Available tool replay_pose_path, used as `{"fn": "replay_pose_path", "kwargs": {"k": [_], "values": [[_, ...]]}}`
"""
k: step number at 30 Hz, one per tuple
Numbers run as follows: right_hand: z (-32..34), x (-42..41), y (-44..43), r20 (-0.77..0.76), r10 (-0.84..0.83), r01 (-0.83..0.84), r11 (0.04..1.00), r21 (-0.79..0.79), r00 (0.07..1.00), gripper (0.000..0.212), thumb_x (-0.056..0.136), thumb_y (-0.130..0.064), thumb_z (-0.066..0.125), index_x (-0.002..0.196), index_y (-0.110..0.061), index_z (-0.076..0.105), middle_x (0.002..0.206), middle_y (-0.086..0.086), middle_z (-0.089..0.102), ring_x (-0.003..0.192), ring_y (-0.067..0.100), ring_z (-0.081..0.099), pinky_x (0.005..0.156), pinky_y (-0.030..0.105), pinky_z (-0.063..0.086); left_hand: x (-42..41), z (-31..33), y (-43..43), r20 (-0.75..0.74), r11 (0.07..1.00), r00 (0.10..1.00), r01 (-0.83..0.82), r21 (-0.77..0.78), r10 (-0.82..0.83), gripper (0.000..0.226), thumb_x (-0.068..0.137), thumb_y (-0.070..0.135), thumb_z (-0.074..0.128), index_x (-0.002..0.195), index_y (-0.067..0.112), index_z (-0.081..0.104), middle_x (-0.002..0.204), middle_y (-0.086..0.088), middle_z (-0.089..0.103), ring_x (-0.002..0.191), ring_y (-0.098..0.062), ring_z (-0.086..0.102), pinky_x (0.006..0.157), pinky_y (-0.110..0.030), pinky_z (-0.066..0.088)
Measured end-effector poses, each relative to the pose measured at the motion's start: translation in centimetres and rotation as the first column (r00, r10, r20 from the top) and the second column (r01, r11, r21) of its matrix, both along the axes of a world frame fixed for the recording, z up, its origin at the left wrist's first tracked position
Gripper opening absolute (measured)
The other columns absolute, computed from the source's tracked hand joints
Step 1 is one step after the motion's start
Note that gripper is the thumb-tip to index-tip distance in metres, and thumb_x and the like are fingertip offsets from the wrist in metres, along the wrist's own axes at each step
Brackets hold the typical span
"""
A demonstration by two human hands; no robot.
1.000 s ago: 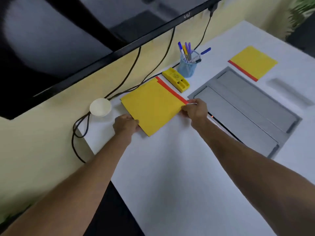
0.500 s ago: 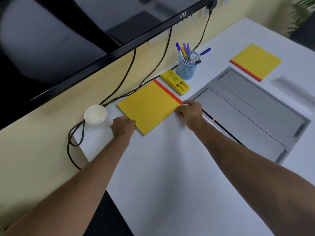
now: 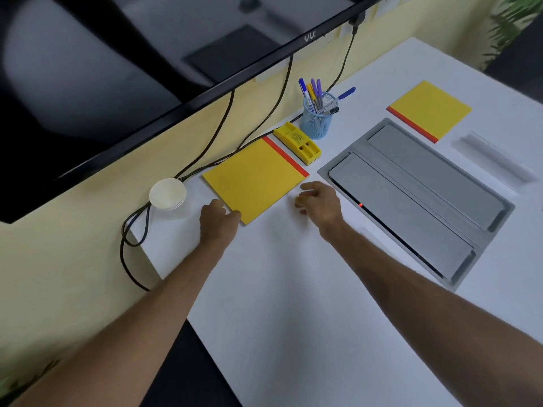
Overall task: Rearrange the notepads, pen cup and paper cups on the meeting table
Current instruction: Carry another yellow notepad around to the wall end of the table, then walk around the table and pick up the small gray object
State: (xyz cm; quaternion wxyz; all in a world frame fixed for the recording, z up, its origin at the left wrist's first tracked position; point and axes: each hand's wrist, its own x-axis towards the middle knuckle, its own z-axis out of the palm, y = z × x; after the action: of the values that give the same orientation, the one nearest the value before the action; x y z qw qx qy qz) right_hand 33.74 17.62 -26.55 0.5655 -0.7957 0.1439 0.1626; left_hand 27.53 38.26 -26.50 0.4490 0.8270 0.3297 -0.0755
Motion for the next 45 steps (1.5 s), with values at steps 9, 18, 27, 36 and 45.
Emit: {"fn": "replay_pose_path", "kwargs": {"k": [9, 18, 27, 36, 45], "values": [[3.3, -12.8, 0.1, 0.072, 0.231, -0.222, 0.969, -0.111, 0.97, 0.017, 0.087, -0.003, 0.06, 0.099, -0.01, 0.07, 0.093, 0.007, 0.074, 0.074, 0.023, 0.074, 0.073, 0.044, 0.061, -9.0, 4.9, -2.2, 0.012, 0.815, 0.839, 0.525, 0.244, -0.544, 0.029, 0.097, 0.022, 0.055, 0.125, 0.013, 0.058, 0.13, -0.006, 0.049, 0.117, -0.024, 0.053, 0.095, -0.043, 0.048], [8.7, -26.1, -3.0, 0.139, 0.472, -0.372, 0.816, -0.442, 0.871, 0.028, 0.097, -0.019, 0.057, 0.123, -0.013, 0.065, 0.124, 0.005, 0.066, 0.107, 0.022, 0.065, 0.093, 0.038, 0.051, -17.8, 10.1, -3.7, -0.122, 0.421, 0.541, 0.76, 0.495, -0.832, 0.059, 0.1, 0.04, 0.048, 0.153, 0.018, 0.032, 0.153, -0.005, 0.039, 0.141, -0.024, 0.034, 0.115, -0.04, 0.026], [13.6, -39.4, -11.0, 0.159, 0.459, -0.231, 0.681, -0.695, 0.874, 0.055, 0.101, -0.038, 0.051, 0.151, -0.018, 0.04, 0.164, 0.01, 0.023, 0.149, 0.027, 0.027, 0.115, 0.041, 0.03, -28.4, 14.7, -10.4, -0.139, 0.288, 0.408, 0.811, 0.51, -0.902, 0.067, 0.1, 0.058, 0.033, 0.157, 0.038, 0.005, 0.167, -0.004, 0.003, 0.154, -0.019, -0.001, 0.124, -0.042, 0.0], [18.1, -57.7, -24.7, 0.169, 0.185, -0.035, 0.769, -0.638, 0.968, 0.048, 0.1, -0.039, 0.051, 0.145, -0.024, 0.043, 0.157, 0.001, 0.028, 0.104, 0.026, 0.065, 0.095, 0.041, 0.05, -41.5, 20.9, -22.5, 0.018, 0.292, 0.323, 0.829, 0.477, -0.946, 0.058, 0.1, 0.047, 0.046, 0.153, 0.027, 0.032, 0.16, 0.002, 0.03, 0.144, -0.016, 0.031, 0.119, -0.037, 0.024], [22.1, -80.3, -38.1, 0.189, -0.074, 0.186, 0.707, -0.683, 0.979, 0.05, 0.099, -0.038, 0.049, 0.146, -0.024, 0.04, 0.151, 0.001, 0.037, 0.117, 0.029, 0.059, 0.1, 0.044, 0.049, -59.1, 23.5, -38.8, 0.11, 0.101, 0.051, 0.846, 0.523, -0.993, 0.049, 0.097, 0.048, 0.051, 0.142, 0.027, 0.049, 0.147, 0.003, 0.048, 0.128, -0.018, 0.051, 0.105, -0.038, 0.042]]}}
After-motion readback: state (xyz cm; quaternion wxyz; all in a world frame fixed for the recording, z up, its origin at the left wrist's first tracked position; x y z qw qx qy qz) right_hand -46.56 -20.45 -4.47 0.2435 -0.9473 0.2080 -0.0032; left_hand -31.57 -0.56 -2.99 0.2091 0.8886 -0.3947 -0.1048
